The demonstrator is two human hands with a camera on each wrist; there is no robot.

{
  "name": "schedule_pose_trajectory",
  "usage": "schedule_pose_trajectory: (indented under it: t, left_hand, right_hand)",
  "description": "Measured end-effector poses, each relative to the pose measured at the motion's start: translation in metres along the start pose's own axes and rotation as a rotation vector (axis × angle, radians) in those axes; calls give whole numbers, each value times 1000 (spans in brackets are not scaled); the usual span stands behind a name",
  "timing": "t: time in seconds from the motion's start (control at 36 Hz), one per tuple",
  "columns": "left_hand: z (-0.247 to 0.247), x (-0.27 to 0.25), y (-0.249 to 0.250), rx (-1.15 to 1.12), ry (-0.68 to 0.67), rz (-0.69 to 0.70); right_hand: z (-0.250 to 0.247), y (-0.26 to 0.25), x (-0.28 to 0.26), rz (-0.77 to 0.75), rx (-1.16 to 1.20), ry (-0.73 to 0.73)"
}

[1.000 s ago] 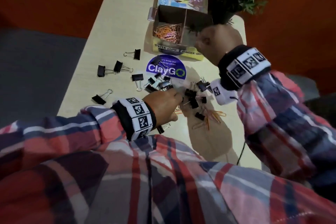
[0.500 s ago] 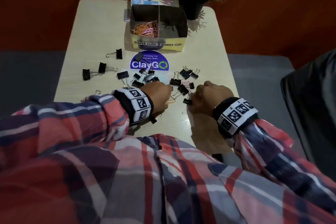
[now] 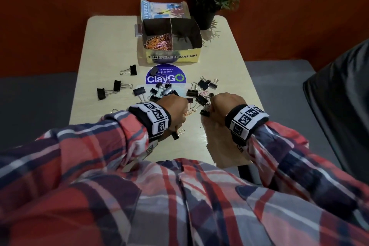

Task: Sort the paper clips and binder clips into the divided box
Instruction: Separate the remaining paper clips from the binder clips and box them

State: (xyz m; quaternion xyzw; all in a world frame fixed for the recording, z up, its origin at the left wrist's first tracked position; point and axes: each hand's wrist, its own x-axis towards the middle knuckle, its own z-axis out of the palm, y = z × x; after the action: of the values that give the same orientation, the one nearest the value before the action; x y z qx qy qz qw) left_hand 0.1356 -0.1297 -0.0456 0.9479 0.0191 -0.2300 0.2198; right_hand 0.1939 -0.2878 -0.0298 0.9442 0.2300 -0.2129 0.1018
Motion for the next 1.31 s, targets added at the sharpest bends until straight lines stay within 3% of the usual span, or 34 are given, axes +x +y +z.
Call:
schedule_pose_trajectory:
  t: [0.14,0.33,0.56,0.81,1.0,1.11,1.22,1.31]
  left_hand:
    - [-20,2,-14,28,105,14]
    - [-90,19,-27,-81,350,-7]
    - [-158,65,-43,43,519,-82]
    - [-155,104,-59,243,368,-62]
    - [-144,69,-69,-10,570,55]
    - [-112,24,-64,-43,397,123]
    - [-66,-12,-59,105,111,148]
    - [-39,-30,-56,198,-6,111]
  right_hand:
    - [-3,-5,-4,-13,-39,7]
    - [-4,-1,-6,-5,3,25]
    - [-3,7,-7,22,88,59]
    - [-9,13,-14,172,378,141]
    - [-50,11,5,83,542,312]
    - [-92,-4,32,-12,541,417]
    - [-132,-35,66,-140,488,479]
    - [-155,-62,95,-222,373,525]
